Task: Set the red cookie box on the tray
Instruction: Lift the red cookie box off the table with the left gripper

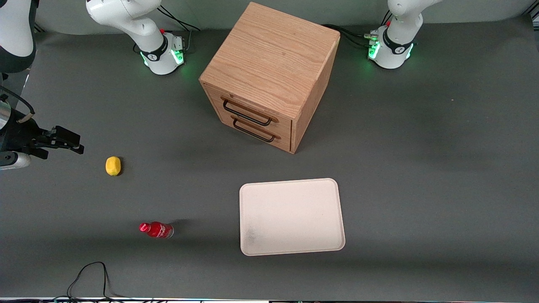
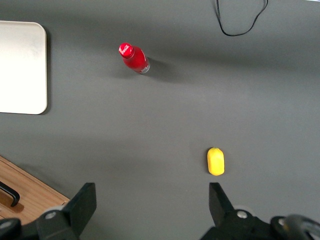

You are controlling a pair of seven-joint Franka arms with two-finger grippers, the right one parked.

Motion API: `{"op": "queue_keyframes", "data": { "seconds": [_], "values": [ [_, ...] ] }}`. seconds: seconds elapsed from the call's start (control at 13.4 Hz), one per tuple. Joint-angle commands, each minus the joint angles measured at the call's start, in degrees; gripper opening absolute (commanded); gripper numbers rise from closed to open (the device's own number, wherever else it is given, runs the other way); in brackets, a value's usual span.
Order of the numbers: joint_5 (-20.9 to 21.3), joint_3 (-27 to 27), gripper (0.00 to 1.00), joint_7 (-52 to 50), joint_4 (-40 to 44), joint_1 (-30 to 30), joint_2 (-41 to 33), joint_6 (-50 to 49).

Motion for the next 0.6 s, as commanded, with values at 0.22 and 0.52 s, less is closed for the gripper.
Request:
{"op": "queue_keyframes", "data": {
  "seconds": [0.22, 0.52],
  "values": [
    [-2.39, 0.16, 0.00, -16.24, 2.78, -13.13, 1.67, -1.18],
    [-2.39, -0.20, 0.00, -26.01, 8.21, -23.33, 7.02, -1.00]
  ]
}}
